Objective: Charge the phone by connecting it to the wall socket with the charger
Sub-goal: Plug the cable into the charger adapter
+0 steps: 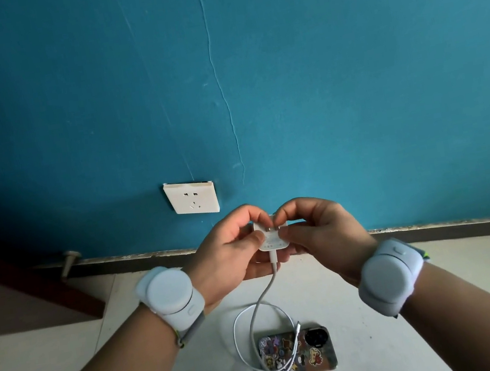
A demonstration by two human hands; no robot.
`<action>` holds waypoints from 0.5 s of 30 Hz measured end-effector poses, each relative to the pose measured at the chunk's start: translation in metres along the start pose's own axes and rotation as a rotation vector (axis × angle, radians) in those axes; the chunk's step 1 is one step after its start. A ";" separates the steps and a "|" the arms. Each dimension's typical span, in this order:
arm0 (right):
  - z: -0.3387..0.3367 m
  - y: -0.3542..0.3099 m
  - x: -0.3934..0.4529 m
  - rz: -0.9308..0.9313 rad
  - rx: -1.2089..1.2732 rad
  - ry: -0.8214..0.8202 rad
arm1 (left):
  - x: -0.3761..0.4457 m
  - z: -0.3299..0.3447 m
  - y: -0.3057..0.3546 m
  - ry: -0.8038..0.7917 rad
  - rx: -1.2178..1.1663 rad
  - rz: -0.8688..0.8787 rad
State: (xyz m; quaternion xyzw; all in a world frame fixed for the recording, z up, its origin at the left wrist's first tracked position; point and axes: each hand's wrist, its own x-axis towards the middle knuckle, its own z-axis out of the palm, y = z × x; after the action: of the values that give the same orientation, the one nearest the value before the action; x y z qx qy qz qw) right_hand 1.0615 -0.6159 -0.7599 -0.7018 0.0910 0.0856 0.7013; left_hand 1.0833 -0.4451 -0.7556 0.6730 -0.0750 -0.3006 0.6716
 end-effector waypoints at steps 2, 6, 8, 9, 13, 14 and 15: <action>0.000 0.000 0.000 -0.006 0.012 0.012 | 0.000 0.000 0.001 0.009 -0.016 0.001; 0.000 0.000 0.000 -0.005 0.036 0.019 | 0.001 0.000 0.002 0.014 -0.028 0.005; 0.000 0.001 0.000 -0.001 0.034 0.043 | 0.003 0.001 0.003 0.035 -0.038 0.006; 0.000 0.001 0.000 0.004 0.034 0.059 | 0.003 0.001 0.003 0.050 -0.040 0.005; 0.000 0.004 0.001 0.038 0.024 0.102 | 0.006 0.003 0.000 0.099 0.000 -0.010; 0.001 0.005 0.001 0.050 0.011 0.113 | 0.006 0.003 -0.001 0.113 0.019 -0.017; 0.002 0.005 0.001 0.062 -0.003 0.123 | 0.007 0.002 -0.002 0.128 0.036 -0.023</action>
State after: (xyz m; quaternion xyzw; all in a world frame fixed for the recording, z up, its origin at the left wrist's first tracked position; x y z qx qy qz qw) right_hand 1.0614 -0.6144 -0.7655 -0.7037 0.1553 0.0644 0.6904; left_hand 1.0870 -0.4504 -0.7594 0.7037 -0.0294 -0.2633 0.6593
